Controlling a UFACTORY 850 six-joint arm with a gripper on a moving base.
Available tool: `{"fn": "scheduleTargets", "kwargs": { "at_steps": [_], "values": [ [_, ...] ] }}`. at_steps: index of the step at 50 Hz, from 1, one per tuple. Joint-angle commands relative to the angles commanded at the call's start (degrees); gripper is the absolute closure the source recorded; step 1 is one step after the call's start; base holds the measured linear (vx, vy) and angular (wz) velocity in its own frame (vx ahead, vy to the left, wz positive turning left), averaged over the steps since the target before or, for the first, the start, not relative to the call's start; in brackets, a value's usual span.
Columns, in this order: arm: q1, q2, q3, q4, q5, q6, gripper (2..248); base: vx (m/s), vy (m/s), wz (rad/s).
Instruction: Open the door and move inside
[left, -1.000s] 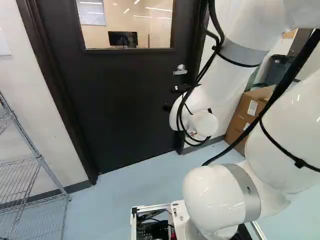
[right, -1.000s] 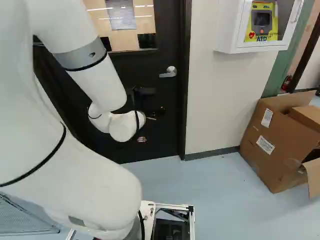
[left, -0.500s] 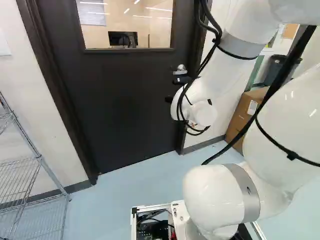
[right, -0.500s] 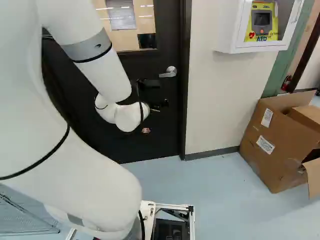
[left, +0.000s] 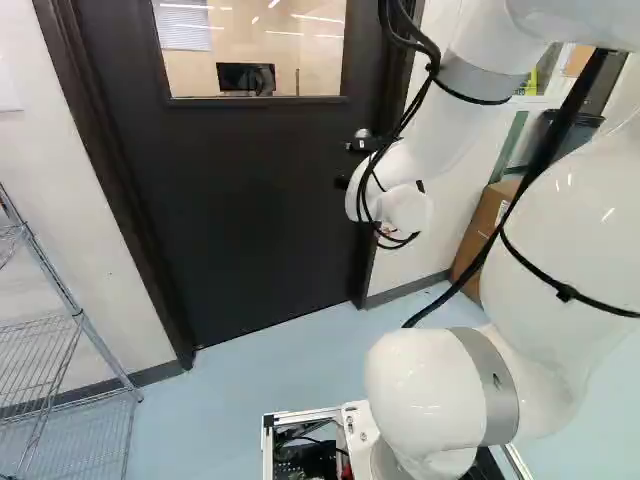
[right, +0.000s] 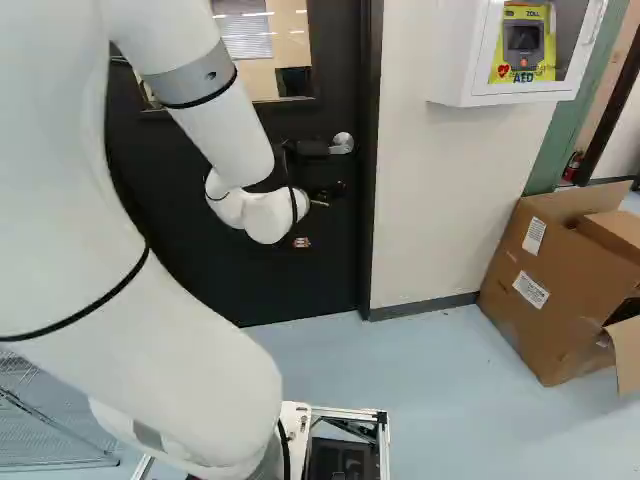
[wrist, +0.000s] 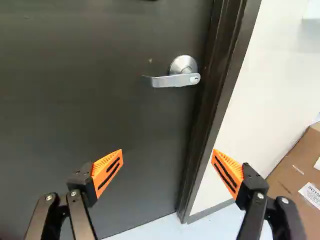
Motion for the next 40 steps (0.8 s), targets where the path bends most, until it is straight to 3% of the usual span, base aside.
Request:
{"fn": "scheduleTargets", "kwargs": {
  "at_steps": [40],
  "values": [
    [-2.6,-4.9,-10.3,-8.8,0.0,0.0,3,0.0,0.0,0.0]
  ]
}}
